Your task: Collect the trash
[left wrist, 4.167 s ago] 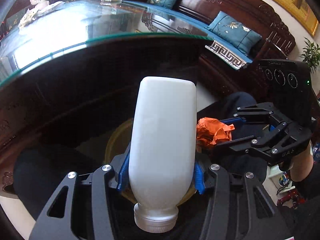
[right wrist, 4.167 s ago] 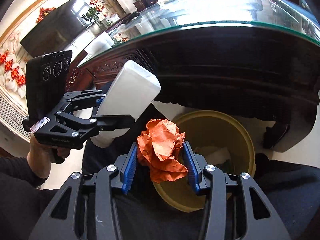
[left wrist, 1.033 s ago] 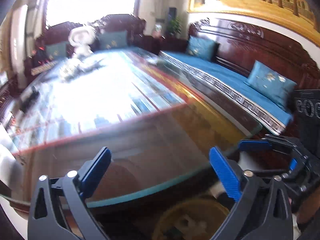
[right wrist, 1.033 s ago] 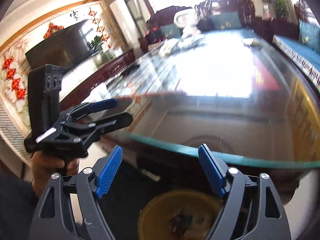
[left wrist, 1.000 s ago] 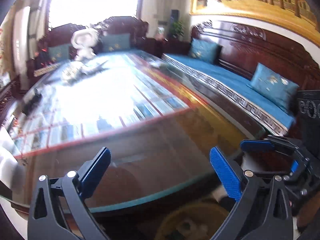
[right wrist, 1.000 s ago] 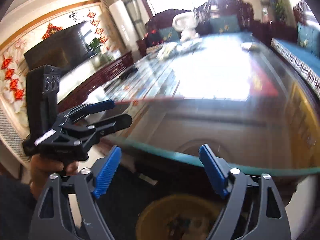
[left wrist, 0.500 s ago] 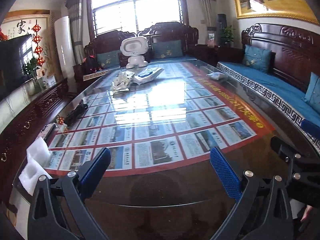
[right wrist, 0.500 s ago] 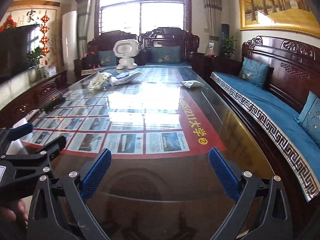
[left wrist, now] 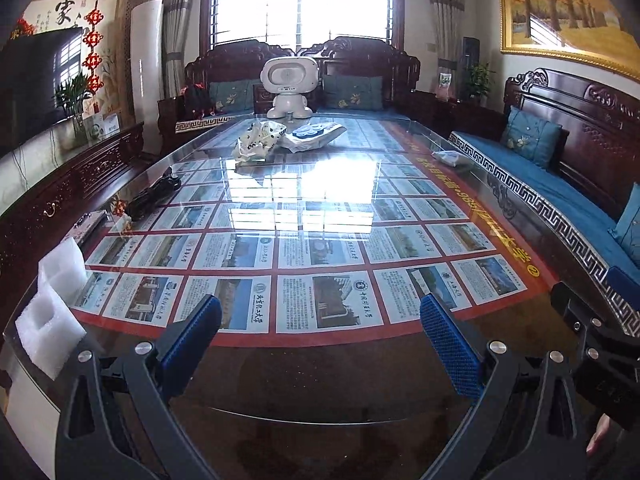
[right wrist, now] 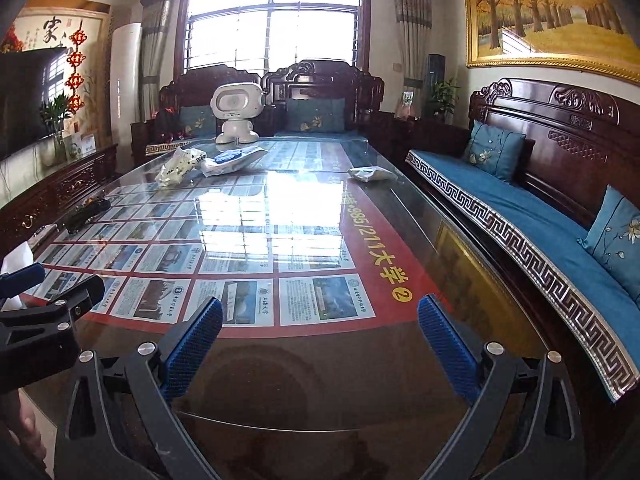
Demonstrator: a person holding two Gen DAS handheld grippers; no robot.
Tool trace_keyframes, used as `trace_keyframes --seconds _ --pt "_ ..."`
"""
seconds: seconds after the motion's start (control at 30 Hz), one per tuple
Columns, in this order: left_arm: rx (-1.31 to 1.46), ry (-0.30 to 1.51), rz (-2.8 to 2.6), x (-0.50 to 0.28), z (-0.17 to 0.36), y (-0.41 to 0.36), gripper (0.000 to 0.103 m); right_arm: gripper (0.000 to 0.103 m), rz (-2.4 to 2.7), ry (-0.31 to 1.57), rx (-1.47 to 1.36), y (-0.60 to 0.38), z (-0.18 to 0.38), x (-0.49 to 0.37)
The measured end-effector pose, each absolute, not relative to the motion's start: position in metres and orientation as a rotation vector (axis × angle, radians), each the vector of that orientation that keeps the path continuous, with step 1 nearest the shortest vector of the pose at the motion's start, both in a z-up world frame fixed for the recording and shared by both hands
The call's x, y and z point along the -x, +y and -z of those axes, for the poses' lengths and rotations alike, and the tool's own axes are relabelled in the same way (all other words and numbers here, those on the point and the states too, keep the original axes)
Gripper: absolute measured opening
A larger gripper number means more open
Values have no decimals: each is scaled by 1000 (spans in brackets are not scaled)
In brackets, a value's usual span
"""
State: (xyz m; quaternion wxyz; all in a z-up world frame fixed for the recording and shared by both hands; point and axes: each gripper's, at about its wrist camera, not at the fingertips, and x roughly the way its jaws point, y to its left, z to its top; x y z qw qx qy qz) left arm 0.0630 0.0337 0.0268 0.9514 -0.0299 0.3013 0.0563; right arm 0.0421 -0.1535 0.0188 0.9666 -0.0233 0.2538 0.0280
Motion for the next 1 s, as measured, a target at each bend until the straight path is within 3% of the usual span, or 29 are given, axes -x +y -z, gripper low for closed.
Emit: trace_keyframes --seconds 1.0 --pt "26 605 -143 -60 -42 29 99 94 -68 529 29 -163 -26 -38"
